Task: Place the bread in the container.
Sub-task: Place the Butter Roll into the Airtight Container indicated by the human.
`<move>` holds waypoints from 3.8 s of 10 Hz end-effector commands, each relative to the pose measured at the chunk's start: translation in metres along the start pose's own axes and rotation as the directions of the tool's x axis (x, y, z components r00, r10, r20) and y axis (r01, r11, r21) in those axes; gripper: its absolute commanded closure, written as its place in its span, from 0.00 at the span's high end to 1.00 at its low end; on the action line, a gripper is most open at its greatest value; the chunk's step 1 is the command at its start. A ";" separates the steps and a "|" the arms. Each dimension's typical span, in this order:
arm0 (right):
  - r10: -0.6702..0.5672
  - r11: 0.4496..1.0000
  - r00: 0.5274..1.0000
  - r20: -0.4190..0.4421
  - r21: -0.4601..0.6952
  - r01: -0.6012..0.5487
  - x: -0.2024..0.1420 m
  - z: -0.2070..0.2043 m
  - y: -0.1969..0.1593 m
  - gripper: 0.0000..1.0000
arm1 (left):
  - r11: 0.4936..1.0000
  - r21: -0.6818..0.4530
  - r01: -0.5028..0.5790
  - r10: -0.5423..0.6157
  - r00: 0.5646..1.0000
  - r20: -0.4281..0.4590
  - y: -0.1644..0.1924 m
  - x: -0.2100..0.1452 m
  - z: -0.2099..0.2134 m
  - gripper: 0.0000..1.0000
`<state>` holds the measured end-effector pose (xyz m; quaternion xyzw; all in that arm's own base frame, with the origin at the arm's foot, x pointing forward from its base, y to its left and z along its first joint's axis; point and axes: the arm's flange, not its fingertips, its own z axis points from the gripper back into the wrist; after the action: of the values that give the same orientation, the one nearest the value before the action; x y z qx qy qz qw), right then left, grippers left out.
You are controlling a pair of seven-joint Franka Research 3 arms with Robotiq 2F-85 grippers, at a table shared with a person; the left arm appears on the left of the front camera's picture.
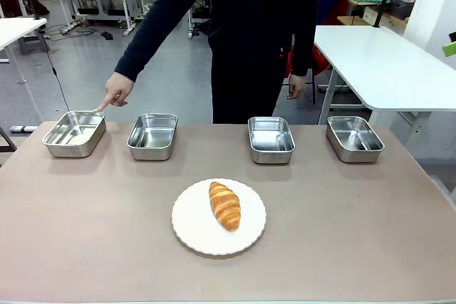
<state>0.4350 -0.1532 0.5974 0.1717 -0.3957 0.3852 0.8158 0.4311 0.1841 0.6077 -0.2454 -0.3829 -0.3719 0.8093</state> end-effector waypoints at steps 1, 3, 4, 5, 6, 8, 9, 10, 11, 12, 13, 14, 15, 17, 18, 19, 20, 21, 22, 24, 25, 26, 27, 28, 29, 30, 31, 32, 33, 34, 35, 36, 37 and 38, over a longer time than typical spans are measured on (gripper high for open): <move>0.003 1.000 1.000 0.012 0.001 -0.003 0.001 -0.001 0.000 1.00 | 1.000 -0.006 0.015 -0.015 1.000 0.005 -0.002 0.000 0.001 1.00; 0.003 1.000 1.000 0.012 0.001 -0.003 0.001 -0.001 0.000 1.00 | 1.000 -0.006 0.015 -0.015 1.000 0.005 -0.002 0.000 0.001 1.00; 0.003 1.000 1.000 0.012 0.001 -0.003 0.001 -0.001 0.000 1.00 | 1.000 -0.006 0.015 -0.015 1.000 0.005 -0.002 0.000 0.001 1.00; 0.003 1.000 1.000 0.012 0.001 -0.003 0.001 -0.001 0.000 1.00 | 1.000 -0.006 0.015 -0.015 1.000 0.005 -0.002 0.000 0.001 1.00; 0.003 1.000 1.000 0.012 0.001 -0.003 0.001 -0.001 0.000 1.00 | 1.000 -0.006 0.015 -0.015 1.000 0.005 -0.002 0.000 0.001 1.00; 0.003 1.000 1.000 0.012 0.001 -0.003 0.001 -0.001 0.000 1.00 | 0.998 0.024 -0.051 0.051 0.999 -0.016 -0.009 0.019 -0.015 1.00; 0.003 1.000 1.000 0.012 0.001 -0.003 0.001 -0.001 0.000 1.00 | 0.995 0.035 -0.093 0.094 0.994 -0.048 -0.017 0.034 -0.032 1.00; 0.003 1.000 1.000 0.012 0.001 -0.003 0.001 -0.001 0.000 1.00 | 0.987 0.049 -0.151 0.154 0.985 -0.079 -0.028 0.047 -0.054 1.00; 0.003 1.000 1.000 0.012 0.001 -0.003 0.001 -0.001 0.000 1.00 | 0.976 0.056 -0.213 0.217 0.971 -0.102 -0.041 0.059 -0.079 1.00; 0.003 1.000 1.000 0.012 0.001 -0.003 0.001 -0.001 0.000 1.00 | 0.955 0.097 -0.281 0.294 0.940 -0.171 -0.058 0.072 -0.113 1.00; 0.003 1.000 1.000 0.012 0.001 -0.003 0.001 -0.001 0.000 1.00 | 0.941 0.137 -0.309 0.335 0.905 -0.262 -0.084 0.084 -0.159 1.00; 0.003 1.000 1.000 0.012 0.001 -0.003 0.001 -0.001 0.000 1.00 | 0.913 0.195 -0.357 0.403 0.858 -0.318 -0.106 0.089 -0.199 1.00; 0.003 1.000 1.000 0.012 0.001 -0.003 0.001 -0.001 0.000 1.00 | 0.884 0.258 -0.389 0.462 0.809 -0.364 -0.123 0.093 -0.240 1.00; 0.003 1.000 1.000 0.012 0.001 -0.003 0.001 -0.001 0.000 1.00 | 0.864 0.346 -0.366 0.484 0.792 -0.372 -0.157 0.089 -0.314 1.00; 0.003 1.000 1.000 0.012 0.001 -0.003 0.001 -0.001 0.000 1.00 | 0.852 0.359 -0.382 0.507 0.775 -0.378 -0.170 0.082 -0.339 1.00; 0.003 1.000 1.000 0.012 0.001 -0.003 0.001 -0.001 0.000 1.00 | 0.825 0.340 -0.451 0.560 0.729 -0.394 -0.179 0.076 -0.358 1.00; 0.003 1.000 1.000 0.012 0.001 -0.003 0.001 -0.001 0.000 1.00 | 0.832 0.320 -0.453 0.554 0.699 -0.452 -0.182 0.072 -0.364 1.00; 0.003 1.000 1.000 0.012 0.001 -0.003 0.001 -0.001 0.000 1.00 | 0.854 0.333 -0.401 0.513 0.760 -0.400 -0.185 0.076 -0.357 1.00; 0.003 1.000 1.000 0.012 0.001 -0.003 0.001 -0.001 0.000 1.00 | 0.854 0.333 -0.401 0.513 0.760 -0.400 -0.185 0.076 -0.357 1.00; 0.003 1.000 1.000 0.012 0.001 -0.003 0.001 -0.001 0.000 1.00 | 0.854 0.333 -0.401 0.513 0.760 -0.400 -0.185 0.076 -0.357 1.00; 0.003 1.000 1.000 0.012 0.001 -0.003 0.001 -0.001 0.000 1.00 | 0.854 0.333 -0.401 0.513 0.760 -0.400 -0.185 0.076 -0.357 1.00; 0.003 1.000 1.000 0.012 0.001 -0.003 0.001 -0.001 0.000 1.00 | 0.845 0.334 -0.417 0.528 0.749 -0.400 -0.186 0.078 -0.361 1.00; 0.003 1.000 1.000 0.012 0.001 -0.003 0.001 -0.001 0.000 1.00 | 0.807 0.387 -0.445 0.583 0.703 -0.407 -0.211 0.079 -0.375 1.00; 0.003 1.000 1.000 0.012 0.001 -0.003 0.001 -0.001 0.000 1.00 | 0.801 0.418 -0.429 0.589 0.694 -0.415 -0.239 0.082 -0.389 1.00; 0.003 1.000 1.000 0.012 0.001 -0.003 0.001 -0.001 0.000 1.00 | 0.761 0.479 -0.439 0.634 0.660 -0.402 -0.265 0.081 -0.404 1.00; 0.003 1.000 1.000 0.012 0.001 -0.003 0.001 -0.001 0.000 1.00 | 0.717 0.507 -0.479 0.682 0.634 -0.365 -0.285 0.078 -0.414 1.00; 0.003 1.000 1.000 0.012 0.001 -0.003 0.001 -0.001 0.000 1.00 | 0.663 0.533 -0.526 0.735 0.592 -0.330 -0.300 0.071 -0.429 1.00; 0.003 1.000 1.000 0.012 0.001 -0.003 0.001 -0.001 0.000 1.00 | 0.618 0.558 -0.554 0.775 0.547 -0.315 -0.313 0.063 -0.444 1.00; 0.003 1.000 1.000 0.012 0.001 -0.003 0.001 -0.001 0.000 1.00 | 0.588 0.596 -0.548 0.794 0.533 -0.293 -0.321 0.055 -0.460 1.00; 0.003 1.000 1.000 0.012 0.001 -0.003 0.001 -0.001 0.000 1.00 | 0.559 0.628 -0.542 0.810 0.521 -0.270 -0.328 0.049 -0.471 1.00; 0.003 1.000 1.000 0.012 0.001 -0.003 0.001 -0.001 0.000 1.00 | 0.553 0.653 -0.517 0.812 0.511 -0.283 -0.333 0.043 -0.481 1.00; 0.003 1.000 1.000 0.012 0.001 -0.003 0.001 -0.001 0.000 1.00 | 0.534 0.664 -0.523 0.826 0.492 -0.277 -0.337 0.036 -0.488 1.00; 0.003 1.000 1.000 0.012 0.001 -0.003 0.001 -0.001 0.000 1.00 | 0.527 0.669 -0.523 0.830 0.486 -0.274 -0.339 0.030 -0.496 1.00; 0.003 1.000 1.000 0.012 0.001 -0.003 0.001 -0.001 0.000 1.00 | 0.526 0.669 -0.526 0.834 0.475 -0.282 -0.341 0.024 -0.503 1.00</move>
<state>0.4355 -0.1530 0.5966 0.1703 -0.3937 0.3849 0.8173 0.3879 -0.3633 0.3722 -0.0433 -0.0552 0.0438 0.9966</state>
